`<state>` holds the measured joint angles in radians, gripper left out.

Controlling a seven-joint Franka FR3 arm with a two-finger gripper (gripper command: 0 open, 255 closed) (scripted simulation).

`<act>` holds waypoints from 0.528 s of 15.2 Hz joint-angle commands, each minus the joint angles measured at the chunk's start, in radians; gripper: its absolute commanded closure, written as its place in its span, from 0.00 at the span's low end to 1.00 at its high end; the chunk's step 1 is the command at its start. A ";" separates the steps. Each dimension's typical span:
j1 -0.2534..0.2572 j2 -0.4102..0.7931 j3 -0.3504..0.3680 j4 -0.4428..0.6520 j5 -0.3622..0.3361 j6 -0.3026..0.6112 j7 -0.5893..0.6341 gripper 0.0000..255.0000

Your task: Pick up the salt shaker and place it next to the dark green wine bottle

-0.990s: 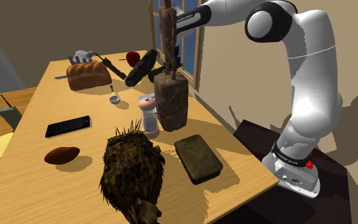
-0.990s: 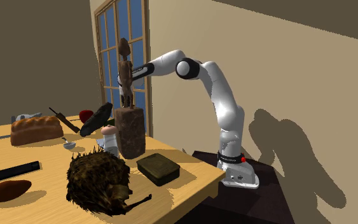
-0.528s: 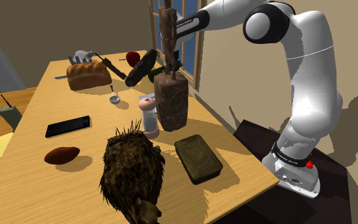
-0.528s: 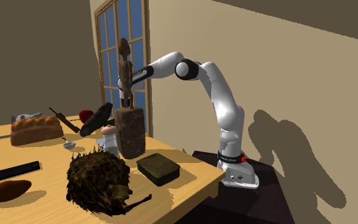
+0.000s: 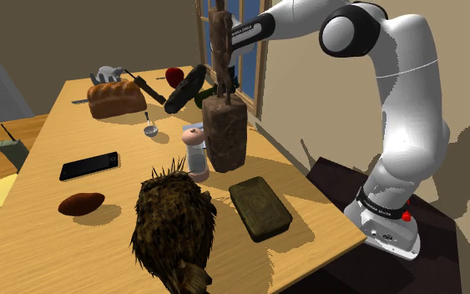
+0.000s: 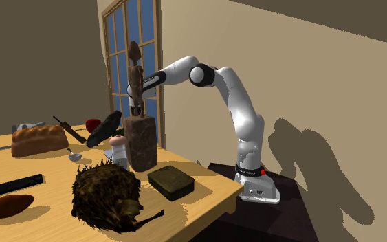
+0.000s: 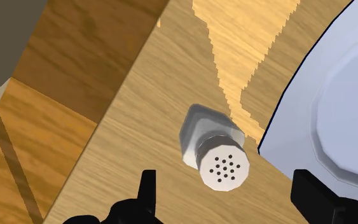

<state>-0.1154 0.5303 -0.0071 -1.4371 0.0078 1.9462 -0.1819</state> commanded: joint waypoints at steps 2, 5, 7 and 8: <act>0.000 0.000 0.000 0.000 0.000 0.000 0.000 0.00; 0.000 -0.018 0.000 0.074 0.000 -0.091 0.000 0.00; 0.000 -0.020 0.000 0.096 0.000 -0.116 0.000 0.00; 0.000 -0.020 0.000 0.096 0.000 -0.116 0.000 0.00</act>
<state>-0.1165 0.5087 -0.0075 -1.3489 0.0076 1.8374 -0.1827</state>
